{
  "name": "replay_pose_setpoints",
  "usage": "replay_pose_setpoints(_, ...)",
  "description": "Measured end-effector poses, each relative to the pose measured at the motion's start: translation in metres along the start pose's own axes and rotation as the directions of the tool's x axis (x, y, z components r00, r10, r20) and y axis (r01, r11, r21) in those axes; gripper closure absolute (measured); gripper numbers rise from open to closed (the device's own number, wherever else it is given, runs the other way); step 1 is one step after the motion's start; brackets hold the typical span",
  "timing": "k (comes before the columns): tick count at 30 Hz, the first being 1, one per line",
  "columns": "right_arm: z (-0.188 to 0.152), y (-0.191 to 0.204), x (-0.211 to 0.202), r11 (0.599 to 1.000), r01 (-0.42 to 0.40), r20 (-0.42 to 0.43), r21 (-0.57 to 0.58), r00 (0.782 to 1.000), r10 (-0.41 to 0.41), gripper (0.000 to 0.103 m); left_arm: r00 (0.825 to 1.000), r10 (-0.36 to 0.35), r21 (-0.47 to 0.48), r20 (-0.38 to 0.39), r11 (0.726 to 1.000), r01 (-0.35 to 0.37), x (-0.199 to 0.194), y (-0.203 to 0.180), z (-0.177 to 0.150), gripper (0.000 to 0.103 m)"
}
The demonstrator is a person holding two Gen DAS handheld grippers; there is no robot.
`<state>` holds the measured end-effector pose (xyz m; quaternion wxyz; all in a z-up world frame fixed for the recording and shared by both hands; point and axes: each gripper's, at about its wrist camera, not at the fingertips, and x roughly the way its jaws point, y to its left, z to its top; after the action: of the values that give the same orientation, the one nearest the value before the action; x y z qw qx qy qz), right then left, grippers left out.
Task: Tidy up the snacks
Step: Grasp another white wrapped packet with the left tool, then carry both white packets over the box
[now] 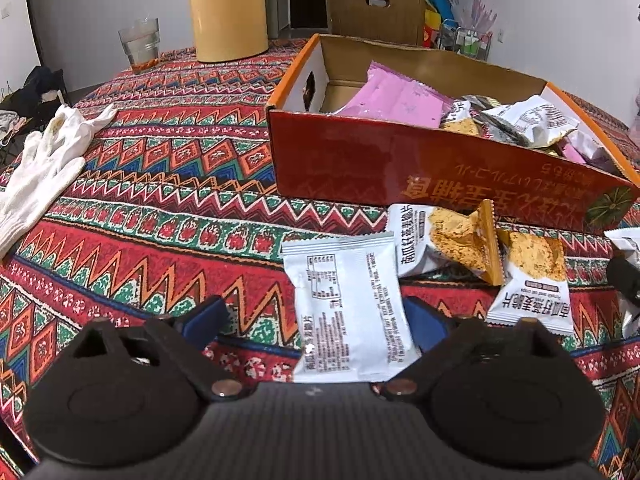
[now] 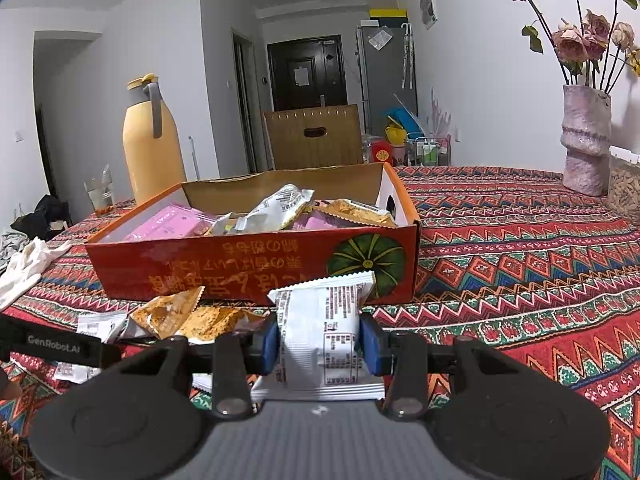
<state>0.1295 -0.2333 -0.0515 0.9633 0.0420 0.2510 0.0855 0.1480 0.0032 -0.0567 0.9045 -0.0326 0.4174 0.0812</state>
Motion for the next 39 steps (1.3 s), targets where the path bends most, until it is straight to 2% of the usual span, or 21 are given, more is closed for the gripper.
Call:
replay_pose_setpoints(2,0.0,-0.001,0.0,1.0,0.002,0.001,0.001,1.0,-0.002,0.063,1.0,-0.008,0.008,0.016,1.0,0.008,-0.003,-0.001,-0.002,0.02)
replay_pose_setpoints(6,0.0,-0.001,-0.001,1.0,0.007,0.004,0.005,1.0,-0.007,0.063,0.998,-0.029,0.026,0.048,0.999,0.028,-0.009,-0.002,-0.004,0.049)
replay_pose_setpoints(12,0.0,-0.001,-0.002,1.0,0.015,0.011,0.001,1.0,-0.015,0.063,0.997,-0.054,0.034,0.063,0.998,0.052,-0.012,0.0,-0.007,0.054)
replay_pose_setpoints(26,0.0,0.01,-0.009,0.997,0.054,0.046,-0.063,0.998,-0.051,0.063,0.988,-0.092,0.045,0.125,0.995,0.087,-0.032,0.002,-0.002,0.054)
replay_pose_setpoints(39,0.036,0.017,-0.018,0.995,0.058,0.148,-0.078,0.988,-0.046,0.063,0.957,-0.139,0.073,0.255,0.99,0.124,-0.063,-0.013,0.036,0.054)
